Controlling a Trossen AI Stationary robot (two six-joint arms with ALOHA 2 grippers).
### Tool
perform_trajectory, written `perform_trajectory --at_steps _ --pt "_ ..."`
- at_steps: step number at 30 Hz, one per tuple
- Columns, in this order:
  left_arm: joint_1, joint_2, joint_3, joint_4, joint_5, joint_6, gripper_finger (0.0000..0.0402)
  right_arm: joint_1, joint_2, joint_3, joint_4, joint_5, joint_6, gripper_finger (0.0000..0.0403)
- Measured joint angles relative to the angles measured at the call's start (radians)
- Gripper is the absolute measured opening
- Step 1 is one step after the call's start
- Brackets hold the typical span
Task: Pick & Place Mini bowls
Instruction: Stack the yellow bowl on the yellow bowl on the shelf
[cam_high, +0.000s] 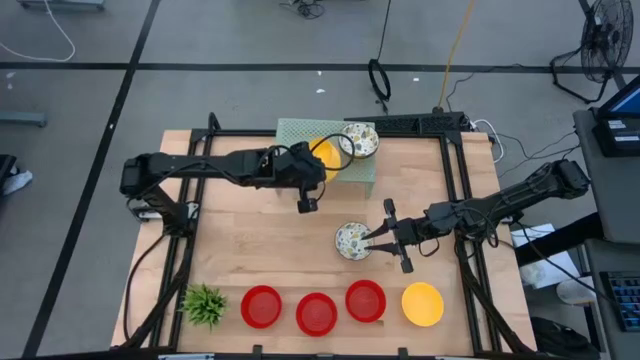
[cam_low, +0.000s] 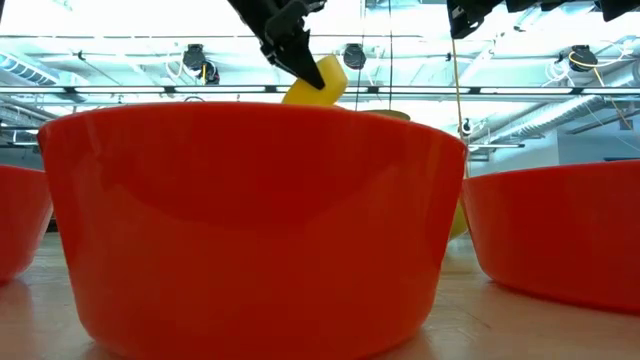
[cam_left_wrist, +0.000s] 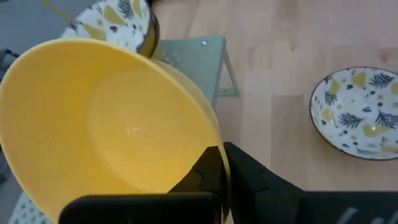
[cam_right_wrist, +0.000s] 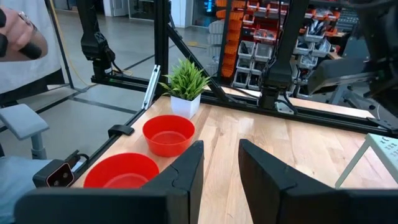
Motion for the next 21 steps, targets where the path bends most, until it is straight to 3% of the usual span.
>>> perform_trajectory --at_steps 5,12,21 --pt "0.000 0.001 0.000 0.015 -0.007 0.035 0.0014 0.000 0.000 0.000 0.002 0.000 0.000 0.0089" --pt "0.000 0.001 0.000 0.005 -0.102 0.105 0.0017 0.000 0.000 0.000 0.003 0.000 0.000 0.0089" --pt "-0.001 0.001 0.000 -0.052 -0.101 0.126 0.0007 0.000 0.000 0.000 0.002 0.000 0.000 0.0089"
